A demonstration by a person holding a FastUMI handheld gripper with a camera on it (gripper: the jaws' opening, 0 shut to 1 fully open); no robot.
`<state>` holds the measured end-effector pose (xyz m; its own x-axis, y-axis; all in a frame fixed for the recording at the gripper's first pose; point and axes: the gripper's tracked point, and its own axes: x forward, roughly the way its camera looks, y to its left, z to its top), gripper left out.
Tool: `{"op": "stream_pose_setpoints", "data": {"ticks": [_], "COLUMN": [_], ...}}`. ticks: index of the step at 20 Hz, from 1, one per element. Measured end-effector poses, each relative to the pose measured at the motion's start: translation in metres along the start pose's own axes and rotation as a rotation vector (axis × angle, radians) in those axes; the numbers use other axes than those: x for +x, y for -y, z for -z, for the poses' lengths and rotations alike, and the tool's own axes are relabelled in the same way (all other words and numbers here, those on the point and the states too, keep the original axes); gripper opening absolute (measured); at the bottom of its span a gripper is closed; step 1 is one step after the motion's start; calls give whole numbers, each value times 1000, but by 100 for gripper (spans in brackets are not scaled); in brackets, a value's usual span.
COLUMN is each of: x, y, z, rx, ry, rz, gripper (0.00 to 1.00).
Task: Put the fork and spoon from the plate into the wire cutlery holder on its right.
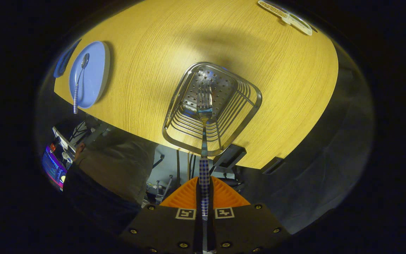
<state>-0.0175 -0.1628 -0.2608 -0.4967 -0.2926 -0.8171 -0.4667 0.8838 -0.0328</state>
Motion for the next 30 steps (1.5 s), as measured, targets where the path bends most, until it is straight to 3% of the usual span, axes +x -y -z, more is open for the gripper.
{"op": "stream_pose_setpoints", "data": {"ticks": [8,17,22,30], "x": [-11,-45,-68,-79], "y": [11,5,-27,-139], "z": [-21,-7,10,1], "rx": [61,88,107,21], "ry": [4,153,259,380], "rz": [9,52,52,-21], "gripper": [11,17,17,17]}}
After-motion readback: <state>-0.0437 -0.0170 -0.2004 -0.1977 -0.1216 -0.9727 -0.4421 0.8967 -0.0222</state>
